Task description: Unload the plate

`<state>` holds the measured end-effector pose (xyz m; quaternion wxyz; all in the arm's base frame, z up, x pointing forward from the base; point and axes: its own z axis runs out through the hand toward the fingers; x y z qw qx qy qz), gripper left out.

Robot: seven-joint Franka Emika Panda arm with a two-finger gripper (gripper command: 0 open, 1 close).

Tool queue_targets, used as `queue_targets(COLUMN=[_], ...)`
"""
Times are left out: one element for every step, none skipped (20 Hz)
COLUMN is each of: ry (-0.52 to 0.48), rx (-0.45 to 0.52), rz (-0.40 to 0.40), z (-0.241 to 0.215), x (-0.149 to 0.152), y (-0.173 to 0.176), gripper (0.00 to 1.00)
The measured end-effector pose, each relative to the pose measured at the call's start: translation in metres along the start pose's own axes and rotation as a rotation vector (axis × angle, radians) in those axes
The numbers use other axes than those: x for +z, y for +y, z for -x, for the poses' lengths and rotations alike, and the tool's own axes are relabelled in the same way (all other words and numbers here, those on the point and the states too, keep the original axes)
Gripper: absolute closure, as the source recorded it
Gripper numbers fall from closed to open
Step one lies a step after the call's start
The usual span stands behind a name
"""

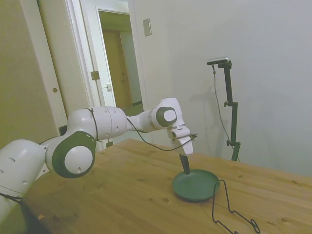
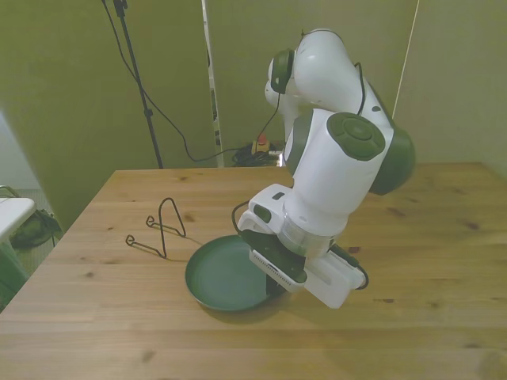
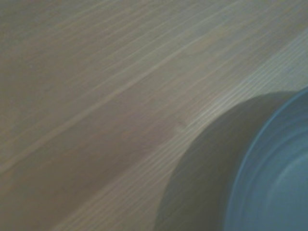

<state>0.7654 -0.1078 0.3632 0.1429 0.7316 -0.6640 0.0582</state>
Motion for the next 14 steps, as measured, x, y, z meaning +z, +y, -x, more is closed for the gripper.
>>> queue_targets(ry=[0.0,0.0,0.0,0.0,0.0,-0.001,-0.001,-0.002,-0.004,-0.006,-0.009,-0.014,-0.021,-0.029], rx=[0.0,0.001,0.001,0.001,0.0,0.0,-0.001,-0.002,-0.004,-0.006,-0.011,-0.017,-0.025,-0.031], rz=[0.0,-0.001,-0.002,-0.004,-0.007,-0.011,-0.015,-0.019,-0.023,-0.029,-0.042,-0.062,-0.083,-0.106], z=[0.0,-0.001,-0.001,-0.002,-0.002,-0.002,-0.002,-0.002,-0.002,-0.002,-0.004,-0.006,-0.008,-0.012], x=[0.0,0.0,-0.001,-0.002,-0.003,-0.005,-0.007,-0.009,-0.011,-0.014,-0.02,-0.03,-0.044,-0.06], y=[0.0,0.0,0.0,0.0,0.0,0.0,-0.001,-0.001,-0.001,0.0,0.0,0.002,0.005,0.009], gripper=[0.0,0.0,0.0,0.0,0.0,0.0,0.0,0.0,0.0,0.0,0.0,0.0,0.0,0.0])
